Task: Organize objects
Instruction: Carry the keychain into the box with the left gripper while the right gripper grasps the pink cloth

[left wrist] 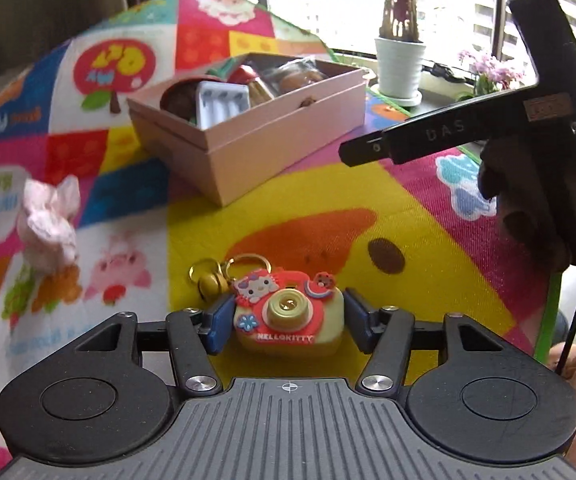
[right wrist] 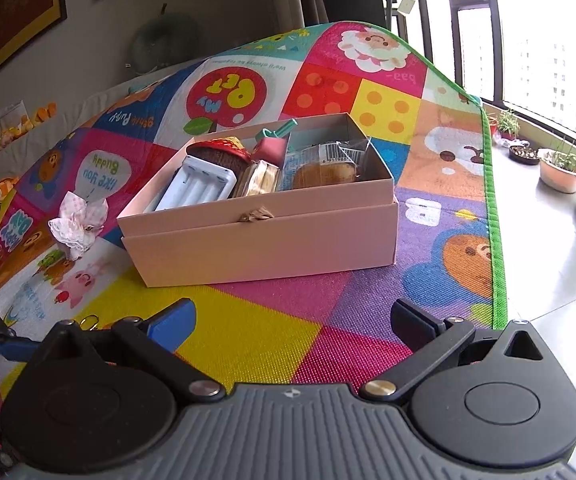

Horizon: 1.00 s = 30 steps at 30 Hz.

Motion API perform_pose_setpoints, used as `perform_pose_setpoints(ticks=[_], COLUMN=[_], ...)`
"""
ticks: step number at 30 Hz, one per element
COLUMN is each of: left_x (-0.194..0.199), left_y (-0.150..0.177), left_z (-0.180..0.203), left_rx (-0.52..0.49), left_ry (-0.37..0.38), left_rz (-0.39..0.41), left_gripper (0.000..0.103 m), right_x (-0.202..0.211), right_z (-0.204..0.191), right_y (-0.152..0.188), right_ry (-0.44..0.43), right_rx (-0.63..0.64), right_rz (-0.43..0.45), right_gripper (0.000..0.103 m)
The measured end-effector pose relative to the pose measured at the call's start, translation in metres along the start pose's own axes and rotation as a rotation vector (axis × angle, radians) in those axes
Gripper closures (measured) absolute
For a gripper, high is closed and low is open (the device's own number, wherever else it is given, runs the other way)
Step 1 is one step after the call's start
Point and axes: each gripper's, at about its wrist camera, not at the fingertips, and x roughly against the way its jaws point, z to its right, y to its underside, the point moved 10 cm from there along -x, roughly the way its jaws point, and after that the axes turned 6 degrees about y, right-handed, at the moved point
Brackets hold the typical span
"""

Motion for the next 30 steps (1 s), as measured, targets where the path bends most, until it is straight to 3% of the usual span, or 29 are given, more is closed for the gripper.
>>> perform_pose_setpoints(ticks=[4,10,13,17,19,22,25,28,30], left_x=[-0.002,0.018,0.042,0.069,0.079,0.081,0.082,0.086,0.086], left_y=[0.001,0.018,0.036,0.068,0.075,0.077,0.078,0.082,0.083], left_z=[-0.009,-0.009,-0.035,-0.108,-0.127,-0.13,-0.131,-0.133,-0.134], left_rx=[0.089,0.131,0.234,0.491,0.582,0.591,0.596,0.64,0.656], left_ry=[0.027,-0.006,-0.068,-0.25,-0.27,-0.269,-0.261,-0.224,-0.209], left_rz=[0.004,0.029,0.069,0.14,0.193,0.23,0.243,0.28,0.294], left_gripper=[0.04,0.041,0.041,0.041,0.041,0.041,0.041,0.041,0.041], right_x=[0.0,-0.002,0.002,0.025,0.03,0.015,-0.026,-0.075,-0.103], right_z=[0.0,-0.001,-0.013,-0.079,-0.12,-0.18,-0.229,-0.26,-0.273], right_y=[0.0,0.002,0.001,-0.013,-0.026,-0.047,-0.06,-0.067,-0.066], right_ry=[0.0,0.02,0.045,-0.095,-0.15,-0.231,-0.256,-0.219,-0.189], right_rx=[-0.001,0.01,0.073,0.188,0.256,0.33,0.358,0.351,0.36], right_rz=[0.001,-0.017,0.004,0.066,0.096,0.084,0.01,-0.064,-0.111], right_gripper=[0.0,0.0,0.0,0.0,0.0,0.007,0.01,0.023,0.04])
